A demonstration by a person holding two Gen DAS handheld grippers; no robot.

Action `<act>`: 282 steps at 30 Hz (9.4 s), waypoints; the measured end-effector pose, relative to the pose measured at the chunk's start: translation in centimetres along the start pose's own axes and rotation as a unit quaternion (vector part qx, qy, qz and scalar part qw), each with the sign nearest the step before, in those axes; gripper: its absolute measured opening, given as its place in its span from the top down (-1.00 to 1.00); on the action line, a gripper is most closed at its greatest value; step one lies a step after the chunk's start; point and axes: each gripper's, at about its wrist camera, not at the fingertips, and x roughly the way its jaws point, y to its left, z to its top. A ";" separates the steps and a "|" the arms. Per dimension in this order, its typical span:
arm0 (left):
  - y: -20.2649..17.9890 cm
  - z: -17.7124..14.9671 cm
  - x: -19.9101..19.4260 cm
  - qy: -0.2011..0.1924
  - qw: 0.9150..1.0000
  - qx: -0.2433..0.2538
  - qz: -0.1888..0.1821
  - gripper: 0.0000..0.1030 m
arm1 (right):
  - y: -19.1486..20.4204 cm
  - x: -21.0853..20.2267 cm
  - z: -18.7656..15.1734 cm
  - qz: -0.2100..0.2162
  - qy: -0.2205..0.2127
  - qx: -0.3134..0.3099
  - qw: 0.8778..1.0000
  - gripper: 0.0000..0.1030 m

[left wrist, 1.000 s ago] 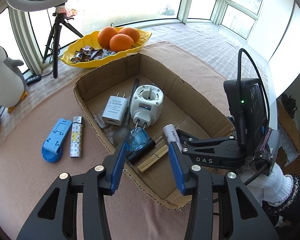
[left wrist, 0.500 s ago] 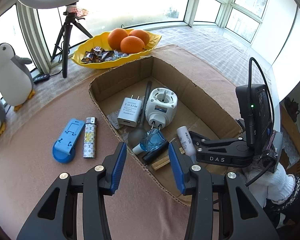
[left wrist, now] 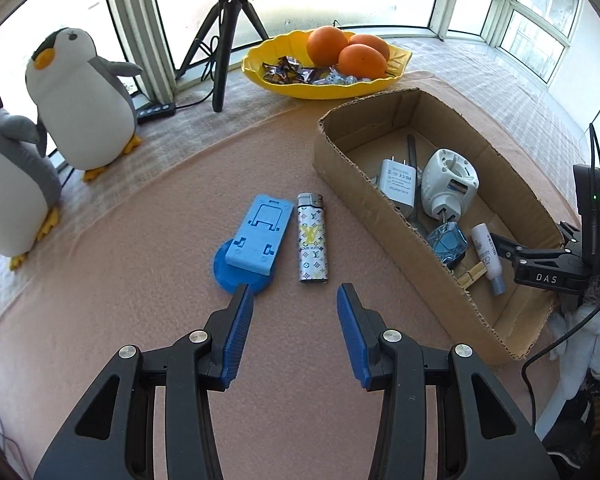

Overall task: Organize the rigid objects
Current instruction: 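Release the clothespin into the box and withdraw the left gripper, then move the left gripper to the blue phone stand and grasp it, then lift the blue phone stand with the left gripper over the box, then lower the phone stand into the box and open the left gripper, then move the left gripper to the blue round lid and grasp it, then carry the blue round lid with the left gripper over the box, then drop the blue lid into the box and withdraw the left gripper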

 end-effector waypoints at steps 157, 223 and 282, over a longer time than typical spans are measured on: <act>3.9 4.4 1.3 -0.003 0.999 -0.028 0.023 -0.21 | -0.1 0.2 0.6 0.002 -0.001 0.002 1.000 -0.90; 2.4 -0.1 5.3 0.022 0.998 -0.056 0.027 0.07 | 0.0 0.3 0.6 0.002 0.001 0.002 1.000 -0.92; -13.0 3.5 -0.1 -0.036 0.991 0.109 -0.066 -0.31 | -0.1 0.4 0.6 0.001 0.001 0.003 1.000 -0.93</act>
